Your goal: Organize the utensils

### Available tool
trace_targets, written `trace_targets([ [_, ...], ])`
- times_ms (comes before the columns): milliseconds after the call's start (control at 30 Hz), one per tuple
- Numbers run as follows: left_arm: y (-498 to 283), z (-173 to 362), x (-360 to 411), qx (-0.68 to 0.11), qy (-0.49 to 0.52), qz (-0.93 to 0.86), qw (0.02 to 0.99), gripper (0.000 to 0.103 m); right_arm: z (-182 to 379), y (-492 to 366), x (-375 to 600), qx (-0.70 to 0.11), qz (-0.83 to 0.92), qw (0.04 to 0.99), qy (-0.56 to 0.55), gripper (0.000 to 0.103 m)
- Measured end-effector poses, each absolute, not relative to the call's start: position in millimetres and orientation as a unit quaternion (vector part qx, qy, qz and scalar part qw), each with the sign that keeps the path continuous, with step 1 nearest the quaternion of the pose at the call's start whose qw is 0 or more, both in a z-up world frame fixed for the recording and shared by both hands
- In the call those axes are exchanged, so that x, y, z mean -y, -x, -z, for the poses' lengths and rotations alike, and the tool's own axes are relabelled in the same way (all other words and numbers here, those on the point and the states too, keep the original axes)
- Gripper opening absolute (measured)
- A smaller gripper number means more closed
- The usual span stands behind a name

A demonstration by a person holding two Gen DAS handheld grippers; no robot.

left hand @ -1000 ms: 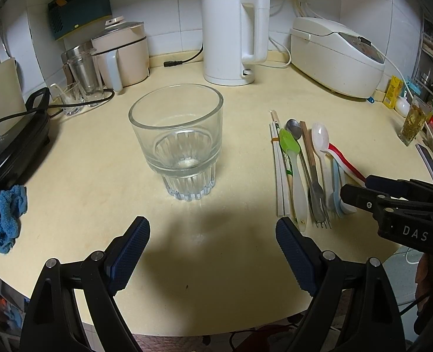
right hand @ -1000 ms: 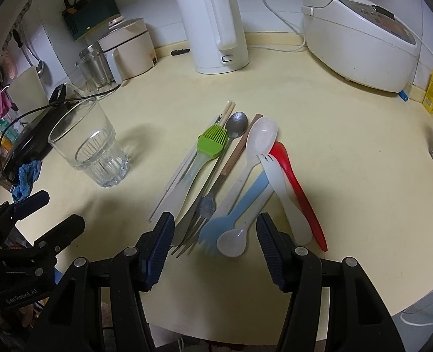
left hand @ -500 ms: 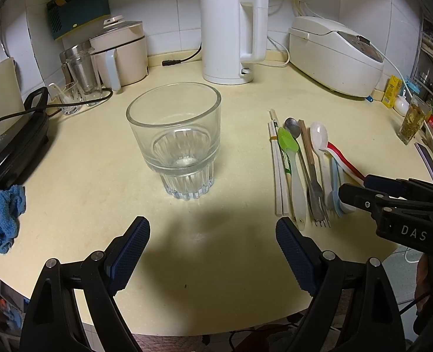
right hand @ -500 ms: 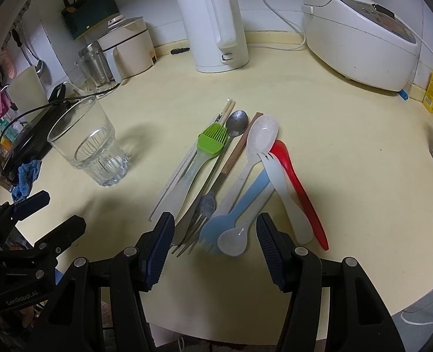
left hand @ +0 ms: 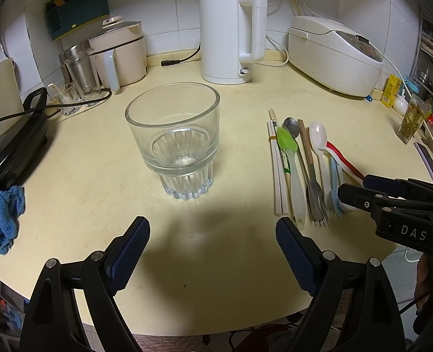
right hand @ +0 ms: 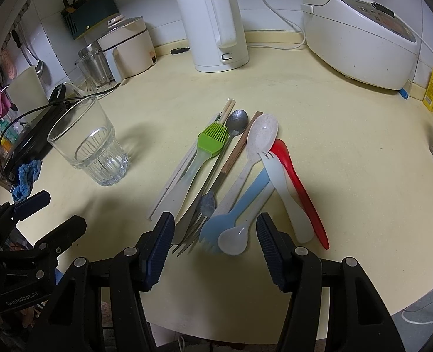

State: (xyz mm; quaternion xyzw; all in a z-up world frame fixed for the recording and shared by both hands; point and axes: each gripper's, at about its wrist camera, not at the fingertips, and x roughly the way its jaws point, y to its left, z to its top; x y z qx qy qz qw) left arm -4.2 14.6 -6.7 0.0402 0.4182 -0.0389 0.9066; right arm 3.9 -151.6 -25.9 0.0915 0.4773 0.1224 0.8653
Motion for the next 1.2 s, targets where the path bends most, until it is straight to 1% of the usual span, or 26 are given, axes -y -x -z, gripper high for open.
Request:
trace_targets([
  [600,1.9,11.1,-14.3,-0.422,-0.043,0.042,0.905,0.09,27.8,-4.5,152.2,-0.479,-0.121,0.864,-0.095,0.059],
  [1200,-9.6,18.3,-31.1,-0.421,-0.052,0.053,0.904,0.09,29.9,-6.1,151.0,-0.484,-0.118,0.862,-0.096,0.059],
])
